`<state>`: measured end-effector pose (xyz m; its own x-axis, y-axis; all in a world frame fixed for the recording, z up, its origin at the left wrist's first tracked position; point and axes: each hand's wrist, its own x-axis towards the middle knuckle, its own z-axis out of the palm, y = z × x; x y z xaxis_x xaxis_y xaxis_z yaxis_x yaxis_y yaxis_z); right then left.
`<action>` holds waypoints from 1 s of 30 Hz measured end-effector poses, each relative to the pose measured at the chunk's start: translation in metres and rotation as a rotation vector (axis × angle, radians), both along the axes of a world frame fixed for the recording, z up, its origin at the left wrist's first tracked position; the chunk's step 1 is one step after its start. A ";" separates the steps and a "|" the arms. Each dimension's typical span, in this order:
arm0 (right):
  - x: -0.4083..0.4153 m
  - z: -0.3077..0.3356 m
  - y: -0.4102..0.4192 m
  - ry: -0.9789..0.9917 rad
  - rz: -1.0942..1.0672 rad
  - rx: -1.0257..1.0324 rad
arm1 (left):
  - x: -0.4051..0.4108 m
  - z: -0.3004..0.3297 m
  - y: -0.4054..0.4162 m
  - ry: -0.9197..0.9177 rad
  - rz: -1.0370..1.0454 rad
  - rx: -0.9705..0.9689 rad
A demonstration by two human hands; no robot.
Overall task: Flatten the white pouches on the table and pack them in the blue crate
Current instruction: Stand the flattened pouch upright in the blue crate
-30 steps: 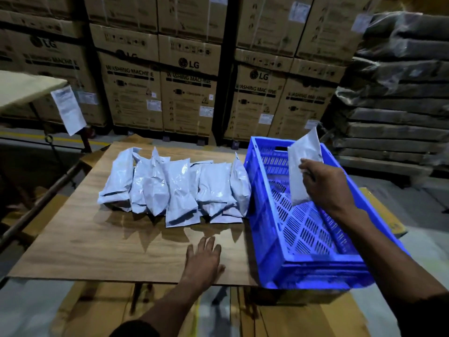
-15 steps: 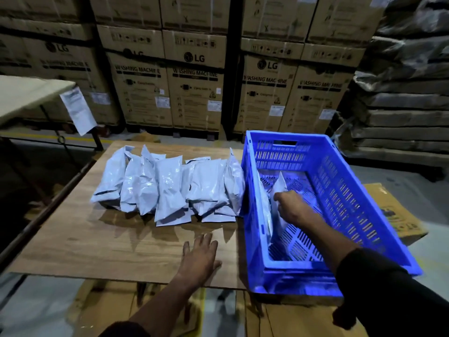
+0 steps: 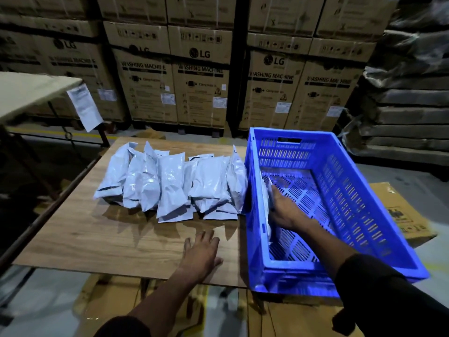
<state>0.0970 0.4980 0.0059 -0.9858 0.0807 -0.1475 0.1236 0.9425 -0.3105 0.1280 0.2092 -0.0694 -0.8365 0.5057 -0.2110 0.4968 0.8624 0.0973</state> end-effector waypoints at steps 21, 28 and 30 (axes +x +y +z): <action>0.001 0.015 -0.023 0.079 -0.160 0.162 | -0.003 -0.004 -0.008 0.040 -0.041 0.033; 0.003 0.020 -0.019 0.048 -0.161 0.212 | -0.004 -0.008 -0.025 0.138 -0.109 0.044; 0.005 0.022 -0.020 0.050 -0.179 0.205 | -0.005 -0.007 -0.031 0.138 -0.112 0.039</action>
<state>0.1020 0.4782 0.0281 -0.9588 0.2772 -0.0618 0.2830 0.9509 -0.1256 0.1230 0.1786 -0.0760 -0.7943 0.6026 -0.0768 0.6002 0.7980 0.0542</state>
